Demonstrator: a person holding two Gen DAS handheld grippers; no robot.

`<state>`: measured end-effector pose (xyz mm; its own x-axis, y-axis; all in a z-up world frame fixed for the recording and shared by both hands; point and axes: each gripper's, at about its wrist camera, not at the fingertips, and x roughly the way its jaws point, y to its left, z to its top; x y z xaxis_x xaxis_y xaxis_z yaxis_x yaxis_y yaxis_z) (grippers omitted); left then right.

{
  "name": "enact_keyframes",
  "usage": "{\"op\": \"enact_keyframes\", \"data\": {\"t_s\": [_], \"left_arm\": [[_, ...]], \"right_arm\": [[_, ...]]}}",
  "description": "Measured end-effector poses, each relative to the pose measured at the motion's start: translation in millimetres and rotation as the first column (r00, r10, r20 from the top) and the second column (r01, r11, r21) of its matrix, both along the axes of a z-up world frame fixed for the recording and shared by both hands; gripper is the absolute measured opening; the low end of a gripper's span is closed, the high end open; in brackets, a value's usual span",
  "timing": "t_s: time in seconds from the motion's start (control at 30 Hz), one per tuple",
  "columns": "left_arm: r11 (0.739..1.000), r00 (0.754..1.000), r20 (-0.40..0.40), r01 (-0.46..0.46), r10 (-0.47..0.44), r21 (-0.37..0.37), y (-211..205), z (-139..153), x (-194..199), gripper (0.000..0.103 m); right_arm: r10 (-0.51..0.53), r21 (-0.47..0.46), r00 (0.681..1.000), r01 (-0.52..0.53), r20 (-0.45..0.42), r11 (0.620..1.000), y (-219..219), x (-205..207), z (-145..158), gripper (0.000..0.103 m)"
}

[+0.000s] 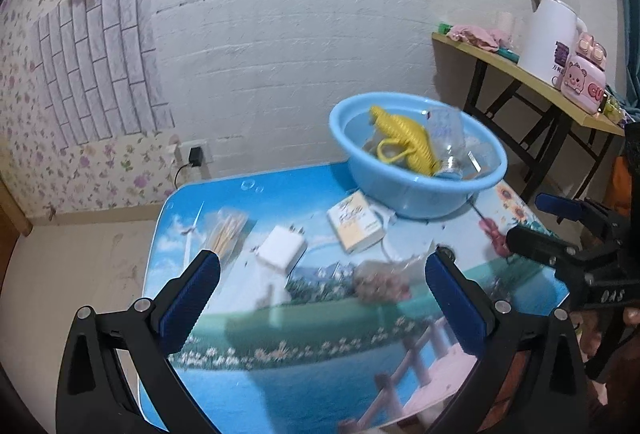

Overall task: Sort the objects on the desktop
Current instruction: 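Move the left gripper to the bag of wooden sticks while the right gripper nears the black puck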

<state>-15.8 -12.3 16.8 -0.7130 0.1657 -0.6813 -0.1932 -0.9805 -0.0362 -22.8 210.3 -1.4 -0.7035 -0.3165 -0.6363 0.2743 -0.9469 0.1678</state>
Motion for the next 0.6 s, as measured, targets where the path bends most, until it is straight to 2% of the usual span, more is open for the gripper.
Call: {"op": "enact_keyframes", "data": {"t_s": [0.23,0.6], "left_arm": [[0.999,0.998,0.044,-0.035,0.035,-0.001,-15,-20,6,0.103],[0.999,0.997,0.066,-0.046,0.046,-0.009,-20,-35,6,0.103]], "right_arm": [[-0.029,0.034,0.998,0.027,0.063,0.999,4,1,-21,0.101],[-0.054,0.047,0.994,0.050,0.098,0.998,7,1,-35,0.100]]}}
